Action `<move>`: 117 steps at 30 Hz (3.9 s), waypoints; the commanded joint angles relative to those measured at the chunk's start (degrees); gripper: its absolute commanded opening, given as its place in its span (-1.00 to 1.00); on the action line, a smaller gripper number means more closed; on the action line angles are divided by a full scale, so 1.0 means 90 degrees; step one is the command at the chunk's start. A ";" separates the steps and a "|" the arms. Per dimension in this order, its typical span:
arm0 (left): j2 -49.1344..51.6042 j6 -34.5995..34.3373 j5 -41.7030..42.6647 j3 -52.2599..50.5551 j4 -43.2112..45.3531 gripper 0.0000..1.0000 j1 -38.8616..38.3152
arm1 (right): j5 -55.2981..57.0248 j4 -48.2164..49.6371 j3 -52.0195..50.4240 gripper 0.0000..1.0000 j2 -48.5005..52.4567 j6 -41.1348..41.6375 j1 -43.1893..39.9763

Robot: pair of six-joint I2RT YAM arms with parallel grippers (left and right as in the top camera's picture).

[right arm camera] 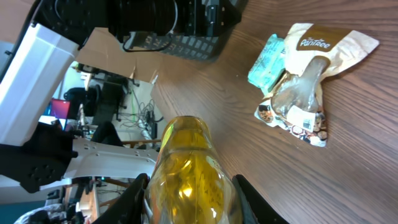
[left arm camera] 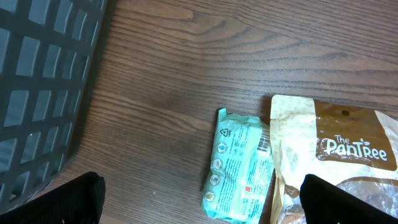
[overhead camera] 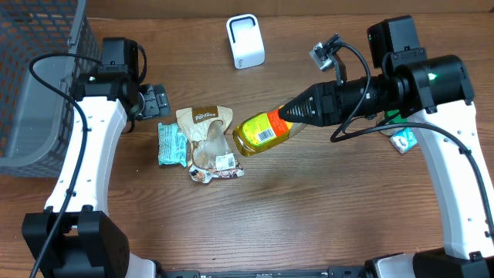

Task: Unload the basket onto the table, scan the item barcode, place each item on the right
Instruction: 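Lift and tilt the oil bottle sideways with the right gripper, then raise the oil bottle to the white scanner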

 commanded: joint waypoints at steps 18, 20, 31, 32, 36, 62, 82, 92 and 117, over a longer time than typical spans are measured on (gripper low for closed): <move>0.0012 0.0090 -0.0058 0.0109 -0.0017 0.99 0.0010 | -0.0658 -0.0736 0.0080 -0.74 -0.0046 -0.0034 -0.0022; 0.0012 0.0090 -0.0058 0.0109 -0.0017 0.99 0.0010 | -0.0658 -0.0765 0.0080 -0.74 -0.0046 -0.0034 -0.0022; 0.0012 0.0090 -0.0058 0.0109 -0.0017 0.99 0.0010 | -0.0661 -0.1042 0.0080 -0.74 -0.0046 -0.0080 -0.0022; 0.0012 0.0090 -0.0058 0.0109 -0.0017 0.99 0.0010 | -0.0661 -0.1042 0.0080 -0.74 -0.0046 -0.0078 -0.0022; 0.0012 0.0090 -0.0058 0.0109 -0.0017 0.99 0.0010 | -0.0661 -0.1059 0.0080 -0.73 -0.0046 -0.0080 -0.0022; 0.0012 0.0090 -0.0058 0.0109 -0.0017 0.99 0.0010 | -0.0401 -0.1506 0.0080 -0.68 -0.0083 -0.1241 0.0622; 0.0012 0.0090 -0.0058 0.0109 -0.0017 0.99 0.0010 | 0.2251 0.0614 0.0515 -0.93 -0.0068 0.0699 0.0590; 0.0012 0.0090 -0.0058 0.0109 -0.0017 0.99 0.0010 | 0.5020 0.1630 0.1948 -0.90 0.0544 0.0423 0.0750; 0.0012 0.0090 -0.0058 0.0109 -0.0017 0.99 0.0010 | 0.9627 0.6479 0.1945 -0.93 0.3973 -0.2747 0.2212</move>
